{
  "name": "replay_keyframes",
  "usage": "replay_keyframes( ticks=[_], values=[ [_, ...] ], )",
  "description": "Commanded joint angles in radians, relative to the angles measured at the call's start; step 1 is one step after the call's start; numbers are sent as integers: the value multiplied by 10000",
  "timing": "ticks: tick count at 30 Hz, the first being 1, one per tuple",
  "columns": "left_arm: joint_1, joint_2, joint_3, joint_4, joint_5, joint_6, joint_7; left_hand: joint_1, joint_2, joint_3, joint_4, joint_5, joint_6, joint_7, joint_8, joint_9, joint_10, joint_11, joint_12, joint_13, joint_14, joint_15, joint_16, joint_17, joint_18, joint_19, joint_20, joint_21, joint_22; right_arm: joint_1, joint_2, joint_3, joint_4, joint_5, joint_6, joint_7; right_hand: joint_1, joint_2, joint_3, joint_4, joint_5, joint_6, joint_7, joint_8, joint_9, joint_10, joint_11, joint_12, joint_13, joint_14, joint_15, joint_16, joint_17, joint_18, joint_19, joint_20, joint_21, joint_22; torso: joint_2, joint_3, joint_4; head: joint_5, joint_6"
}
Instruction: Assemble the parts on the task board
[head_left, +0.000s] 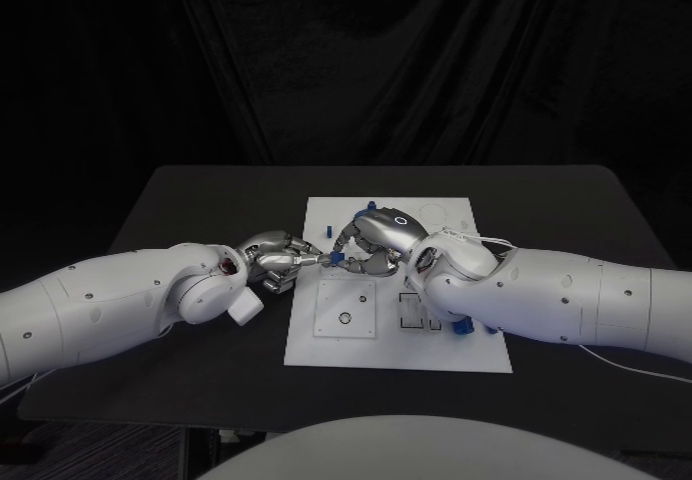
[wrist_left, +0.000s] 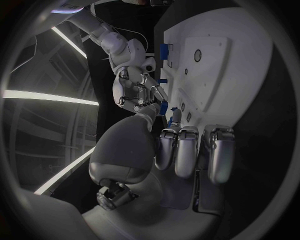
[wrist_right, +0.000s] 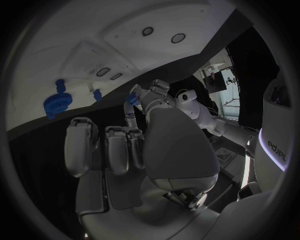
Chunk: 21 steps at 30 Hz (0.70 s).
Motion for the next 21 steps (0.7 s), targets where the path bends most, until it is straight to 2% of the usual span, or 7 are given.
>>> replay_keyframes(
  ticks=[1, 11, 15, 19, 20, 21],
  values=[
    [-30, 27, 7, 52, 45, 317, 335, 62, -25, -10, 87, -67, 85, -1, 42, -26, 931, 38, -34, 2519, 827, 54, -31, 2250, -87, 609, 54, 33, 2501, 21, 20, 11, 40, 76, -202, 43, -87, -15, -27, 39, 27, 277, -275, 28, 590, 1040, -52, 54, 2627, 884, -54, -55, 1904, -97, 274, -72, -6, 2043, 3, -2, 5, 21, 2],
    [-35, 47, 7, 81, 45, 389, 424, 62, -31, -168, 251, -194, 111, -1, 5, -199, 931, 39, -33, 2519, 828, 56, -29, 2254, -83, 587, 83, 36, 2495, 20, 45, 10, 92, 79, -91, 49, -98, -12, -26, 43, 4, 240, -273, 14, 608, 1040, -55, 54, 2627, 884, -58, -58, 1900, -96, 273, -78, -9, 2041, 7, -1, 8, 41, 2],
    [-37, 60, 7, 67, 45, 415, 451, 281, 54, -179, 297, 73, 167, -3, -35, -395, 936, 36, -28, 2524, 834, 57, -23, 2270, -79, 573, 114, 39, 2490, 20, 30, 10, 129, 79, -13, 43, -98, -12, -26, 43, 4, 240, -273, 14, 608, 1040, -55, 54, 2627, 884, -58, -58, 1900, -96, 273, -78, -9, 2041, 9, -3, 8, 40, 2],
    [-39, 79, 7, 30, 45, 434, 504, 575, 137, -140, 347, 627, 394, -45, 1, -638, 956, 0, -10, 2542, 862, 32, -7, 2326, -78, 589, 148, 36, 2495, 20, 9, 9, 163, 79, 81, 46, -103, -10, -26, 43, -23, 214, -271, 5, 622, 1040, -54, 54, 2627, 886, -60, -51, 1909, -96, 273, -82, -9, 2041, 4, 0, 4, 40, 2],
    [-39, 81, 7, 23, 45, 435, 517, 595, 144, -135, 353, 666, 422, -52, 9, -656, 957, -6, -9, 2543, 863, 28, -7, 2328, -78, 594, 150, 35, 2497, 20, 6, 9, 169, 79, 95, 49, -103, -10, -26, 43, -23, 214, -271, 5, 622, 1040, -54, 54, 2627, 886, -60, -51, 1909, -96, 273, -82, -9, 2041, 5, -1, 5, 34, 2],
    [-39, 83, 7, 17, 45, 436, 529, 693, 171, -91, 359, 866, 533, -79, 34, -728, 966, -36, -1, 2551, 878, 8, 1, 2357, -78, 604, 150, 34, 2500, 20, 3, 9, 174, 79, 110, 52, -103, -10, -26, 43, -23, 214, -271, 5, 622, 1040, -54, 54, 2627, 886, -60, -51, 1909, -96, 273, -82, -9, 2041, 5, 0, 4, 31, 2]
  ],
)
